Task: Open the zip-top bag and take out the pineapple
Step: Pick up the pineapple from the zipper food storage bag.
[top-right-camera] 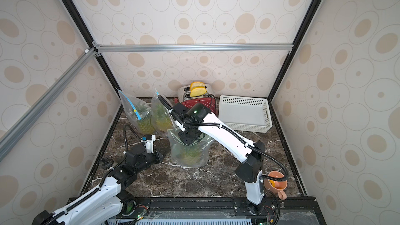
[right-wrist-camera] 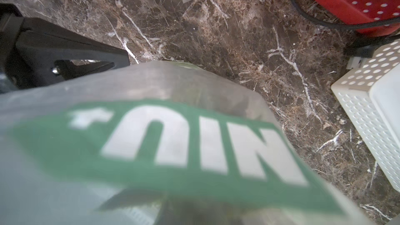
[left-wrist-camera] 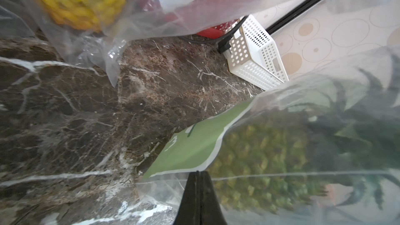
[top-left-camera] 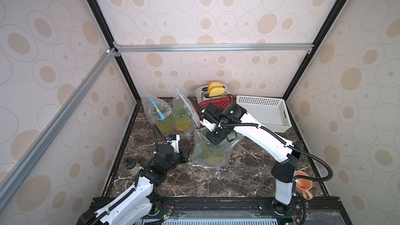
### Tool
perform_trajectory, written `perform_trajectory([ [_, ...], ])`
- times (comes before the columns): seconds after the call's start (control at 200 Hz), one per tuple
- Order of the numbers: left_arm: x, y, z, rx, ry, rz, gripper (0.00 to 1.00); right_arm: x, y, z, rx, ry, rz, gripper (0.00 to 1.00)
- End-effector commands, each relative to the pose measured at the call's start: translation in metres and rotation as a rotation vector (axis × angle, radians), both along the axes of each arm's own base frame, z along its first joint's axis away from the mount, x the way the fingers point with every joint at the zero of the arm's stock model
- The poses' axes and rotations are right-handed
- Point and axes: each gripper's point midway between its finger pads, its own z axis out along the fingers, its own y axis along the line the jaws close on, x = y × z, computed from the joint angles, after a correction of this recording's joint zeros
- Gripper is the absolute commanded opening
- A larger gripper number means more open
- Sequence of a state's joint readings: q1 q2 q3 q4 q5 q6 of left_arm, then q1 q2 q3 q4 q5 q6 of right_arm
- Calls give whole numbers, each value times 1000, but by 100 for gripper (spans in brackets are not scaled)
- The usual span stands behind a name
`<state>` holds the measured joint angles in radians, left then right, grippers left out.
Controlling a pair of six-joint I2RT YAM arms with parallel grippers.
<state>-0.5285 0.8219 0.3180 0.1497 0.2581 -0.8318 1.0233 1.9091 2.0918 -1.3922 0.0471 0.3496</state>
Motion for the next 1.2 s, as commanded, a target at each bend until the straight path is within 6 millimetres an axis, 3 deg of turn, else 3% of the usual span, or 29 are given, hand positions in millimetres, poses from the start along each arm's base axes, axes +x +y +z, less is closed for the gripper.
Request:
perform_trajectory([
  [0.0,6,-18,39,-106,-65,-27,0,2,1,16,77,-47,4,0],
  [0.265,0,-29,15,-117,43,-45,0,0,-4,-5,68,-37,-15,0],
  [0.641,-5,-45,-36,-63,209,-68,0,3,-2,-5,72,-54,-14,0],
  [1.022,-9,-31,-100,91,384,9,0,6,5,17,124,-85,5,0],
  [1.197,-7,-25,-122,137,451,63,0,5,9,37,171,-104,24,0],
])
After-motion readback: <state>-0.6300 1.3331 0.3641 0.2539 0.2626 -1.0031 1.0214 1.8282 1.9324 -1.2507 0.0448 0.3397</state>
